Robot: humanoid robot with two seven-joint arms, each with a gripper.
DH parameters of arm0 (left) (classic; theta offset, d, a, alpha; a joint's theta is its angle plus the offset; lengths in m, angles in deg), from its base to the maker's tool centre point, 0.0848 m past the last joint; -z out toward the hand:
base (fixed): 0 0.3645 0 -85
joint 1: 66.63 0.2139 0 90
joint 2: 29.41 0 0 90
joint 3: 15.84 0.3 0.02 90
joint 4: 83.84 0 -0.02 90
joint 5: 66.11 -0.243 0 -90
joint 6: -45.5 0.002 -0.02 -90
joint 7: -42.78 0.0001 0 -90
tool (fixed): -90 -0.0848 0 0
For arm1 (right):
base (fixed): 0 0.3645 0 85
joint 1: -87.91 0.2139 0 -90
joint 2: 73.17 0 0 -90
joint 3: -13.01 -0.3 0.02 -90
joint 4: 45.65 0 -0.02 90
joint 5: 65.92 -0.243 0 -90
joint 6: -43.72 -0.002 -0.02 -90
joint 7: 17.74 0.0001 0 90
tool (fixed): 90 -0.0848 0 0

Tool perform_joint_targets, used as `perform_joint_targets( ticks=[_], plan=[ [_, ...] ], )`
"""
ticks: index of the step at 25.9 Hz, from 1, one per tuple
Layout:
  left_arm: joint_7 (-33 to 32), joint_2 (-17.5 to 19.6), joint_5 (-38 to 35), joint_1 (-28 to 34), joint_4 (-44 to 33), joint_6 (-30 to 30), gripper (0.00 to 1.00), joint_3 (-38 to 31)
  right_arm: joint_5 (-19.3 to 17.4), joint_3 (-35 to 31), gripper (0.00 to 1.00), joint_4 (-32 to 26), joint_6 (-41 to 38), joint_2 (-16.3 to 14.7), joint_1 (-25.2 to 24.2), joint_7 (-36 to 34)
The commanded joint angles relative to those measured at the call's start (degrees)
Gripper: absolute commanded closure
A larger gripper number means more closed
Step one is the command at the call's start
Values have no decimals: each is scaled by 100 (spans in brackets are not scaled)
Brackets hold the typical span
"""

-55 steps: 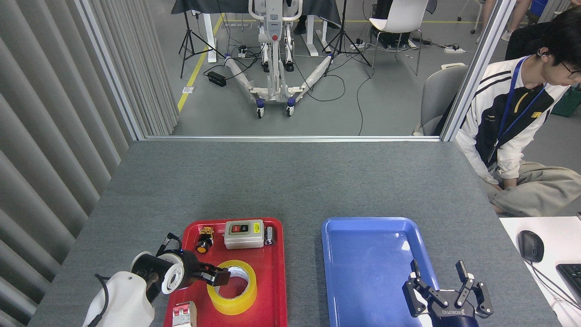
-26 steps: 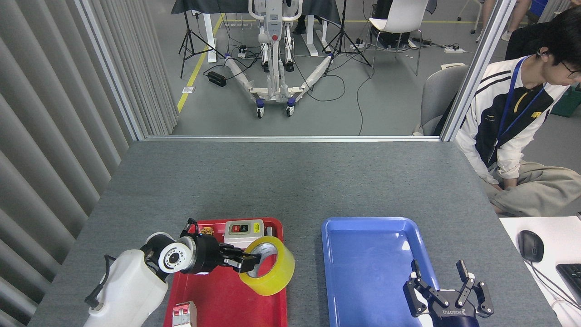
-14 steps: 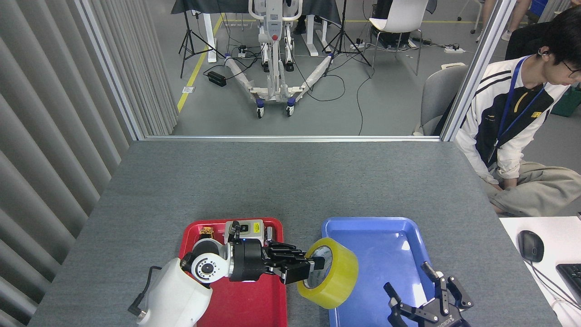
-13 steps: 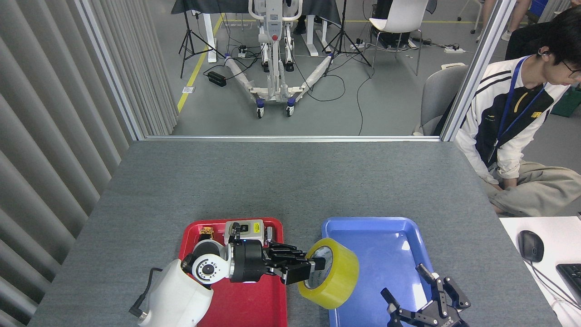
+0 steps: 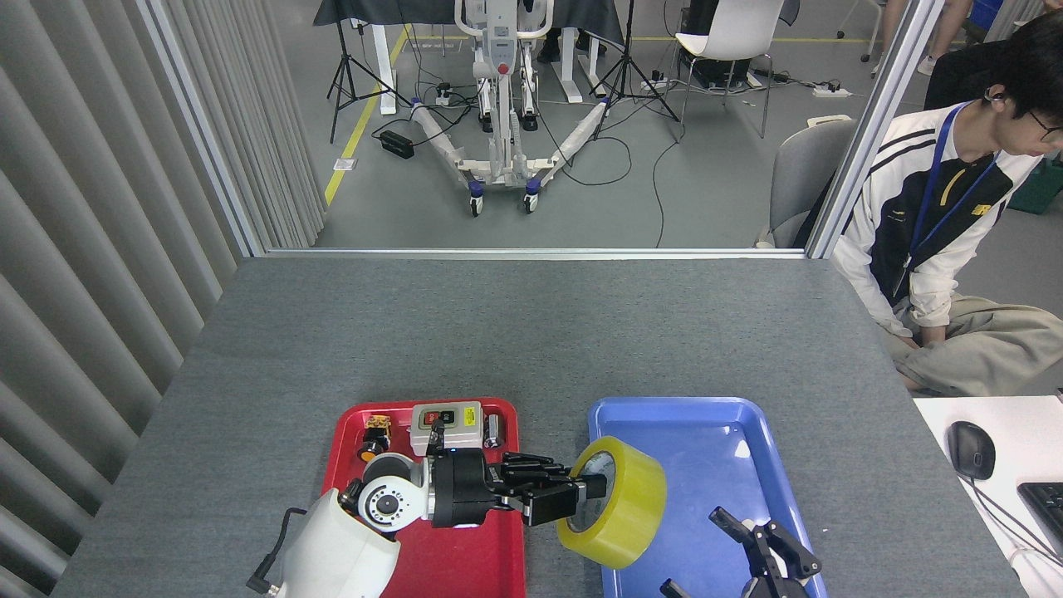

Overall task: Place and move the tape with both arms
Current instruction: 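Move the right gripper up to the tape roll held by the left gripper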

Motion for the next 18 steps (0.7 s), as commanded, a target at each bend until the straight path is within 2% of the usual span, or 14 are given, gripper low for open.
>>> perform_joint_targets(
  ticks=[1, 5, 9, 11, 15, 18],
  plan=[
    [1, -36, 29, 35, -25, -5, 100, 28, 118, 294, 1, -126, -9, 87, -6, 30],
    [1, -124, 37, 141, -25, -189, 100, 28, 206, 470, 2, -232, -9, 184, -6, 39],
    [1, -132, 37, 150, 19, -339, 100, 37, 355, 637, 13, -240, -9, 271, -6, 39],
    [1, -132, 46, 158, 11, -400, 100, 55, 364, 707, 28, -258, -9, 289, -15, 39],
    [1, -132, 46, 158, 19, -435, 100, 72, 408, 725, 73, -267, -9, 289, -33, 39],
    [-8, -124, 46, 167, -25, -435, 100, 72, 504, 725, 95, -276, -9, 289, -77, 39]
  ],
)
